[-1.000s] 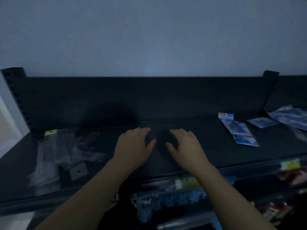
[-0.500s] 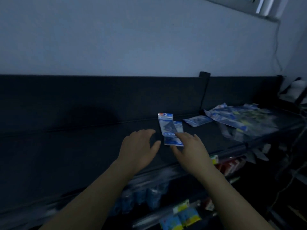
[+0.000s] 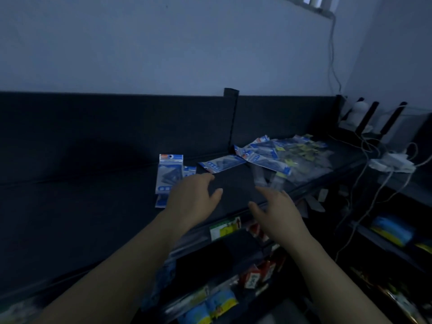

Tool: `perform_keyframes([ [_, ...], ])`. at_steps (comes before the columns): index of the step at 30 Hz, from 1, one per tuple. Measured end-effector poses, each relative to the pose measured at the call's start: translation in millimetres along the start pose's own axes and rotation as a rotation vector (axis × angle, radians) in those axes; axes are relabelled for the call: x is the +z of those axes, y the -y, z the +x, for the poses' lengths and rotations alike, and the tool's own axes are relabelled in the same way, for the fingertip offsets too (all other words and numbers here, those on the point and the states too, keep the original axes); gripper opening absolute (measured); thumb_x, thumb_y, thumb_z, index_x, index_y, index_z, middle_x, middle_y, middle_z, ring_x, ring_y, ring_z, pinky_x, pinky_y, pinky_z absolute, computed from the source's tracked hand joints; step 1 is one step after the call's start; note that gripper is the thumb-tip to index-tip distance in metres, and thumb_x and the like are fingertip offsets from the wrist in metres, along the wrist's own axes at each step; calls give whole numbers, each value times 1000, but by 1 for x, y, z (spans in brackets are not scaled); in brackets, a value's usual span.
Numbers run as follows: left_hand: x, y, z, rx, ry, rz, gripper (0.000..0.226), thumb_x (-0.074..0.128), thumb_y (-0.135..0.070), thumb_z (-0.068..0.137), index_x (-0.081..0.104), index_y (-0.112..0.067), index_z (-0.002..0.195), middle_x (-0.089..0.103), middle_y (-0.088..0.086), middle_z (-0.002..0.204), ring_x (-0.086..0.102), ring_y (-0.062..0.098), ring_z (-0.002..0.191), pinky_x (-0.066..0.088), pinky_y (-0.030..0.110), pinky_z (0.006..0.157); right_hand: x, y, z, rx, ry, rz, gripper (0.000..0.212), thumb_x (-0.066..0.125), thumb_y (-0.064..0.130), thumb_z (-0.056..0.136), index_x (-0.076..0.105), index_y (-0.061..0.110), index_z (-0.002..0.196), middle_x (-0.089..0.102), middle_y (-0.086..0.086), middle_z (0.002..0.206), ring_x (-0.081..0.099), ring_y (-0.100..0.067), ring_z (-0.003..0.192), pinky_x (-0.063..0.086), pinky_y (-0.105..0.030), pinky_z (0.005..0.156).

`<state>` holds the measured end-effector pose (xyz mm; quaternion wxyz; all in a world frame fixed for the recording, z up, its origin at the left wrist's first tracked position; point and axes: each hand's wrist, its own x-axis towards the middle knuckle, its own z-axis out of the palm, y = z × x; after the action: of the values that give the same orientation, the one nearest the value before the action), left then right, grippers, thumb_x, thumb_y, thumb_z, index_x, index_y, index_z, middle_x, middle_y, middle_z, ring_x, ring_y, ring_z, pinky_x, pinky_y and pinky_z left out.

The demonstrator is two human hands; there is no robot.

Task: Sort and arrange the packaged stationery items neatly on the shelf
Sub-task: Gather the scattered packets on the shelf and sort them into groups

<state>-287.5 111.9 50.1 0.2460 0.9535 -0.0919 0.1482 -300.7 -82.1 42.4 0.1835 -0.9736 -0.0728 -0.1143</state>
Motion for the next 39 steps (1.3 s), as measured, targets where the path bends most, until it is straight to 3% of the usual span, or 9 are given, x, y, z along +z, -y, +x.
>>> perform_keyframes([
  [3, 19, -10, 26, -14, 47, -17, 51, 52, -43, 95, 50, -15, 138, 60, 2, 128, 59, 18, 110, 49, 33, 90, -2, -25, 15, 43, -5, 6, 45, 50, 37, 95, 48, 20, 137, 56, -1, 134, 49, -18, 124, 18, -35, 115],
  [6, 40, -17, 58, -34, 90, -42, 50, 52, -43, 94, 51, -15, 136, 62, 3, 125, 60, 19, 108, 50, 33, 89, -2, -47, 36, 86, -17, 15, 42, 50, 25, 96, 49, 16, 136, 56, -5, 133, 52, -22, 120, 31, -39, 111],
  [13, 98, -31, 139, -70, 220, -83, 49, 54, -42, 93, 52, -13, 132, 63, 5, 119, 59, 20, 106, 50, 33, 87, 5, -107, 106, 198, 2, 5, 38, 48, 8, 92, 56, 11, 129, 65, -14, 119, 59, -29, 106, 45, -31, 82],
  [18, 139, -45, 184, -143, 331, -108, 39, 58, -42, 89, 53, -11, 112, 58, 9, 115, 55, 24, 102, 49, 34, 81, 24, -142, 144, 303, 84, 44, 41, 46, 7, 93, 54, 11, 133, 62, -13, 125, 60, -27, 110, 43, -24, 79],
  [22, 171, -57, 213, -208, 371, -77, 67, 61, -52, 82, 43, -10, 131, 44, 13, 138, 39, 32, 127, 41, 43, 101, 38, -163, 164, 290, 110, 60, 34, 44, -3, 85, 64, 6, 110, 66, -14, 110, 62, -29, 99, 38, -24, 66],
  [26, 187, -63, 230, -215, 377, 5, 76, 68, -45, 80, 35, -9, 139, 38, 12, 143, 33, 32, 132, 38, 42, 104, 42, -172, 175, 225, 124, 56, 30, 44, -5, 83, 66, 8, 99, 66, -11, 107, 60, -26, 90, 41, -26, 62],
  [30, 177, -64, 238, -271, 359, -71, 35, 61, -19, 88, 52, -7, 120, 55, 13, 124, 55, 26, 107, 48, 31, 83, 42, -179, 178, 138, 93, 131, 43, 42, -9, 81, 70, 12, 107, 65, -9, 116, 60, -25, 100, 50, -31, 77],
  [35, 157, -59, 232, -341, 386, 13, 39, 61, -15, 88, 52, 0, 123, 56, 16, 125, 58, 27, 110, 47, 29, 82, 44, -186, 185, -33, 129, 165, 56, 41, -12, 71, 71, 17, 108, 67, -4, 117, 58, -22, 107, 48, -29, 86],
  [39, 152, -47, 226, -461, 425, -8, 38, 67, -25, 81, 57, -6, 112, 61, 9, 106, 58, 23, 89, 48, 27, 73, 46, -185, 189, -151, 162, 235, 61, 38, -13, 67, 72, 20, 105, 67, -4, 115, 57, -24, 110, 49, -37, 89],
])
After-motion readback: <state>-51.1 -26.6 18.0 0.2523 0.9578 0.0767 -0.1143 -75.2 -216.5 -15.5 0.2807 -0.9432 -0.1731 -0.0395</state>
